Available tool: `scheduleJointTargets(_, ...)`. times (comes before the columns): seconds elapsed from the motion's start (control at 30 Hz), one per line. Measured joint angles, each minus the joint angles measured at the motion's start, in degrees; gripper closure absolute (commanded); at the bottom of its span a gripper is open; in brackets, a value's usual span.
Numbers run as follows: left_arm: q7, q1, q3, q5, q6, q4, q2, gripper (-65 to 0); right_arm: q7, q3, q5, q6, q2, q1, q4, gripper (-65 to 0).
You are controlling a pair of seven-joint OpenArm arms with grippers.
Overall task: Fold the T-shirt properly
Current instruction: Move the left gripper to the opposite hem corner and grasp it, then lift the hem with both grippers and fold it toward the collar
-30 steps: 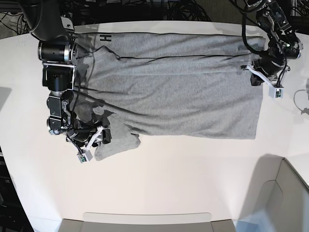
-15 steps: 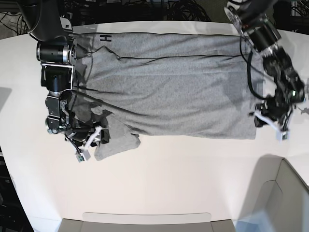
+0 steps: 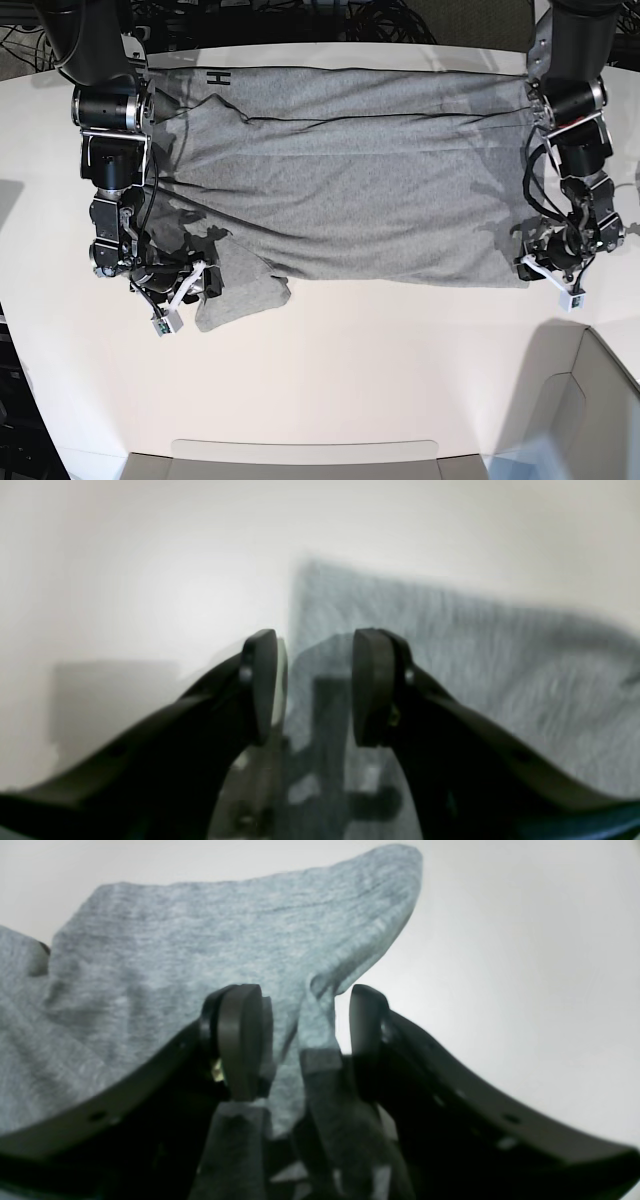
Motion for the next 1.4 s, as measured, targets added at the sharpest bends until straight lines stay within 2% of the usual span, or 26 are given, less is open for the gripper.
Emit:
scheduleJointTargets(0.07, -1.6, -0.2, 0.7, -0.2, -0.9, -1.1, 0.0, -25.6, 0.0, 0.0, 0.0, 0.0, 0.0, 0.0, 0.0, -28.5)
scheduleJointTargets(0.13, -1.4, -0.5, 4.0, -0.2, -4.3, -1.1, -0.2, -25.6, 0.0, 0.0, 0.1, 0.0, 0.0, 0.0, 0.0, -28.5)
scheduleJointTargets(0.17, -1.3, -0.6, 5.6, -0.2, -5.0, -1.1, -0.2, -25.6, 0.0, 0.0, 0.1, 0.0, 0.0, 0.0, 0.0, -28.5)
scheduleJointTargets(0.23, -1.7, -1.0, 8.2, -0.7, -5.0, -1.1, 0.2, -24.7, 0.0, 0.0, 0.0, 0.0, 0.0, 0.0, 0.0, -28.4)
scheduleJointTargets(0.3, -2.1, -1.0, 9.7, -0.9, -5.0, -1.1, 0.5, -21.2, 0.0, 0.0, 0.1, 0.0, 0.0, 0.0, 0.0, -27.0)
scheduleJointTargets(0.37, -2.6, -0.9, 9.7, -1.1, -5.0, -1.1, 0.6, -15.8, 0.0, 0.0, 0.0, 0.0, 0.0, 0.0, 0.0, -22.2)
scheduleJointTargets(0.47, -3.0, 0.0, 9.1, -1.6, -5.0, -1.0, 0.3, -1.5, -0.2, 0.0, -0.4, -0.1, 0.0, 0.0, 0.0, -9.0)
scheduleJointTargets(0.53, -2.9, 0.5, 7.5, -1.7, -5.1, -1.1, 0.2, 0.0, -0.9, 0.0, -0.6, 0.0, 0.0, 0.3, 0.0, -0.2)
scheduleJointTargets(0.77, -1.8, 0.8, 3.1, -1.7, -5.5, -1.1, 0.3, 0.0, -3.3, -0.2, -2.4, -0.1, -0.2, 2.2, 0.6, 0.0)
scheduleJointTargets(0.97, -1.2, 1.2, -0.9, -1.0, -5.4, -0.6, 0.3, 0.0, -3.5, 0.1, -1.8, -0.5, -0.3, 0.5, 12.3, 0.0)
scheduleJointTargets(1.07, 2.9, 2.3, -0.9, -0.2, -5.2, 5.0, 0.7, 0.0, -3.3, 0.0, -1.5, -0.4, -0.4, -1.6, 16.7, 0.0)
scheduleJointTargets(1.23, 9.4, 7.2, -0.9, -0.5, -5.2, 20.6, 0.9, 0.0, -4.5, 0.2, -2.5, -0.5, -0.9, -6.2, 21.7, 0.0)
scheduleJointTargets(1.4, 13.4, 10.1, -0.9, -0.8, -5.2, 28.1, 0.9, 0.0, -12.1, 0.2, -1.9, -0.4, -1.6, -9.2, 30.5, 0.0)
